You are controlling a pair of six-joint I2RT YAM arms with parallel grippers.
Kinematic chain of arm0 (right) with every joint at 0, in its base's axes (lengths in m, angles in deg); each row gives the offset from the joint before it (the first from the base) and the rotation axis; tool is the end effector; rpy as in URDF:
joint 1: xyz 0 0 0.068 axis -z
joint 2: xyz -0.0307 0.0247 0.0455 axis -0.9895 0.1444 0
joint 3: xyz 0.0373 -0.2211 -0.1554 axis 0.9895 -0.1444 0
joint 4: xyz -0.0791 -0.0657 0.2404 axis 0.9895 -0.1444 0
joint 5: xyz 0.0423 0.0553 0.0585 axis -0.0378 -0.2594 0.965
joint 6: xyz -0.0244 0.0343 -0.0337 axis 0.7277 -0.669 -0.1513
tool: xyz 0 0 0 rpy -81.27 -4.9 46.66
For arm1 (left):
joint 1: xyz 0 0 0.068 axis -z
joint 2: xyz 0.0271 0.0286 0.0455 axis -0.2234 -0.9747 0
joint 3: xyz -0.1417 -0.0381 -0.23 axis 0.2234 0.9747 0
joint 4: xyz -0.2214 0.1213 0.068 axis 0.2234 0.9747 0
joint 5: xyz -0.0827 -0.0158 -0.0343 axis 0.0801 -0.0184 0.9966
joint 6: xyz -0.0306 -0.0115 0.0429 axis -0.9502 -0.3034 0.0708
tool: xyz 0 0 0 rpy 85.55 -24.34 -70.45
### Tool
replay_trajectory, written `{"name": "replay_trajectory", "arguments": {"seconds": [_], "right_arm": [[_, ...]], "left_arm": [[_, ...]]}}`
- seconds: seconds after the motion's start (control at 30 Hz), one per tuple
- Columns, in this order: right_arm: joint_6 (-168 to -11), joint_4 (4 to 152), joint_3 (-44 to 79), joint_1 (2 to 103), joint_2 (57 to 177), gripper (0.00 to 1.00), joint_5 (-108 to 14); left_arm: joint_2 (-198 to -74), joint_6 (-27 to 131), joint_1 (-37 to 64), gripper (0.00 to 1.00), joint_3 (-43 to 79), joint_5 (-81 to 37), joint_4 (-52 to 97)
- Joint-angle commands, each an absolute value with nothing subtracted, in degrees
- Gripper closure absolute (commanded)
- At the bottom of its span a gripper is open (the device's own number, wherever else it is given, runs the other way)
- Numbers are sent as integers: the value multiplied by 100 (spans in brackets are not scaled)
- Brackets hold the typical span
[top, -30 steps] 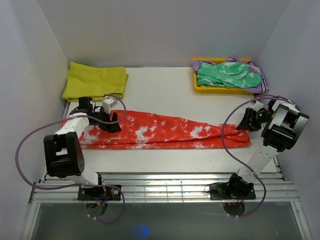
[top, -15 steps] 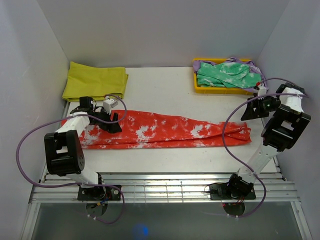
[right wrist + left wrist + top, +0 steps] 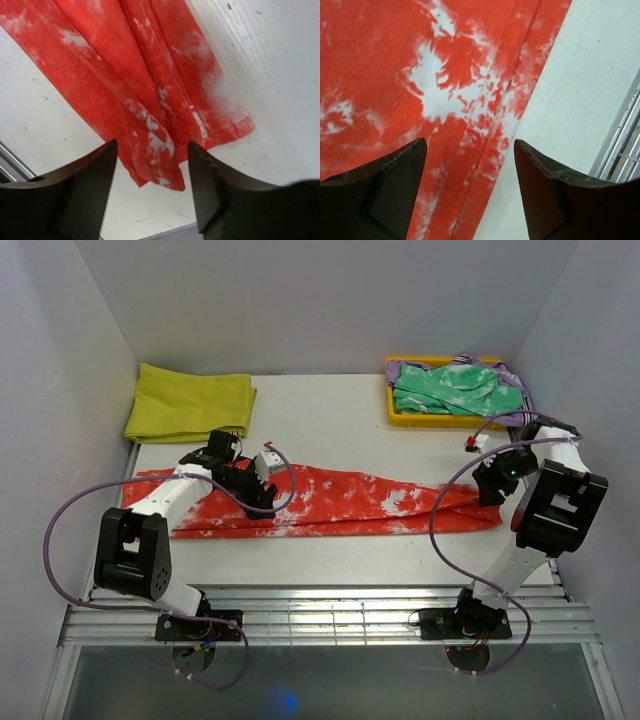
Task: Fold and stack the trousers
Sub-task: Fold the trousers
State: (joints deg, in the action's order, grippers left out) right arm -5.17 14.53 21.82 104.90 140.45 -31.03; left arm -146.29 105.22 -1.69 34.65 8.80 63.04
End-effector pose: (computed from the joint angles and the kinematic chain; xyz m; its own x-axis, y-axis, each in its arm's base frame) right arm 0.3138 -0.1189 0.2145 -0.5473 -0.7370 -0.3967 -0.8185 0.5702 0.0700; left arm 0.2692 -0.0763 0.2102 -0.4269 0.6126 -0.6652 0.8914 0.4089 -0.1955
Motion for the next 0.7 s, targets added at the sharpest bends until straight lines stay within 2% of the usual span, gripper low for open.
{"name": "replay_trajectory", "arguments": {"seconds": [0.0,0.03,0.1,0.13,0.17,0.43,0.53,0.67], "right_arm": [[-115,1962,1890,10297,13809,40,-3470],[-115,2041,1872,10236,13748,54,-3524],[-36,2260,1889,10192,13695,70,-3603],[-36,2340,1976,10148,13643,89,-3699],[17,2375,2056,10130,13625,92,-3717],[675,2619,2962,9622,13038,92,-3166],[1323,3086,2550,9279,12380,92,-2822],[2625,3693,1479,8180,11456,92,-2637]], "left_arm": [[-14629,10530,54,19,3419,664,6099],[-14673,10391,54,19,3315,664,6090],[-14752,10232,54,20,3252,568,6011],[-14752,10161,54,21,3252,533,5976],[-14709,9961,28,21,3278,507,5924],[-14278,8492,-771,23,3568,1322,5335],[-14076,8131,-1080,23,3674,1499,5132],[-13918,7981,-1211,24,3744,1307,5035]]}}
